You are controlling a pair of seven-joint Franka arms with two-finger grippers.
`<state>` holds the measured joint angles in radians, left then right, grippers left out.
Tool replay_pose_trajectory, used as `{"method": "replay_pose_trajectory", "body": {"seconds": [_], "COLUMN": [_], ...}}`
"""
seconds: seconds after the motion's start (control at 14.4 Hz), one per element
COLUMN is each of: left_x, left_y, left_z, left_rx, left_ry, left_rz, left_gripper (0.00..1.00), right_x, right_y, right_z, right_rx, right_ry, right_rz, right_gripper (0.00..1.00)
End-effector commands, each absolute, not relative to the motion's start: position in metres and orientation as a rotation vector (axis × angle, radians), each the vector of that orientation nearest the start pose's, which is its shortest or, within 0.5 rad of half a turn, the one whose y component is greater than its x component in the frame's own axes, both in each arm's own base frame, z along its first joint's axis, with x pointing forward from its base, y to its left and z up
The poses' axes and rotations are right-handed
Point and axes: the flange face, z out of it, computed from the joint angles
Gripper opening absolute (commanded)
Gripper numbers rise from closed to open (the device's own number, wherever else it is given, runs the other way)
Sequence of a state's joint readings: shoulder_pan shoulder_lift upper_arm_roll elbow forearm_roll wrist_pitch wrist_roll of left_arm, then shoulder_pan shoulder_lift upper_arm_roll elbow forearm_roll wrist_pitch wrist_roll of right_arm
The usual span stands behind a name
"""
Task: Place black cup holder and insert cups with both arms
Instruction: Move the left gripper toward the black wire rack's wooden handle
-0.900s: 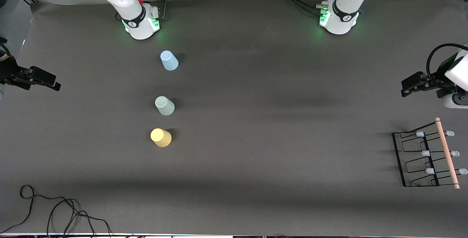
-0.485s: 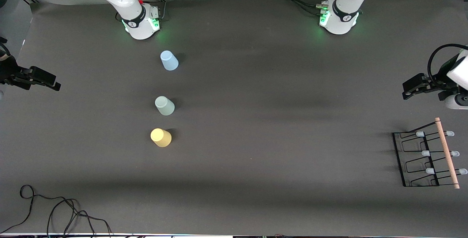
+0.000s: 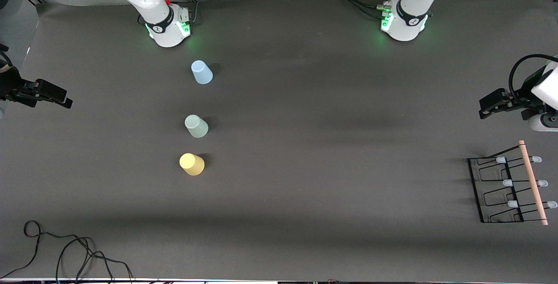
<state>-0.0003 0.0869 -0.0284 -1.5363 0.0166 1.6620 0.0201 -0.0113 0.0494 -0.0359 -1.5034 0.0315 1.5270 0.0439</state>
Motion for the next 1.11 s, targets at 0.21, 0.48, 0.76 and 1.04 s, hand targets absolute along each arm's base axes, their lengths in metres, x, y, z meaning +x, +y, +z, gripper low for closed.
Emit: {"method": "replay_pose_trajectory", "body": {"seconds": [0.21, 0.48, 0.76, 1.04], "left_x": [0.588, 0.598, 0.606, 0.621], "left_y": [-0.013, -0.007, 0.017, 0.039], "left_z": [0.599, 0.591, 0.582, 0.563], "left_rx": [-3.125, -3.131, -3.130, -3.119], "left_ry": [0.072, 0.050, 0.049, 0.049], "left_rz": [-0.086, -0.101, -0.100, -0.123], "left_gripper": [1.00, 1.00, 1.00, 1.00], "right_x": [0.563, 0.563, 0.563, 0.563], "right_y": [-0.025, -0.025, -0.025, -0.025], "right_z": [0.628, 0.627, 0.627, 0.627], "right_rx": [-3.132, -3.132, -3.132, -3.132], "right_ry": [0.146, 0.144, 0.144, 0.144], "right_rz": [0.043, 0.048, 0.048, 0.048], "right_gripper": [1.00, 1.00, 1.00, 1.00]}}
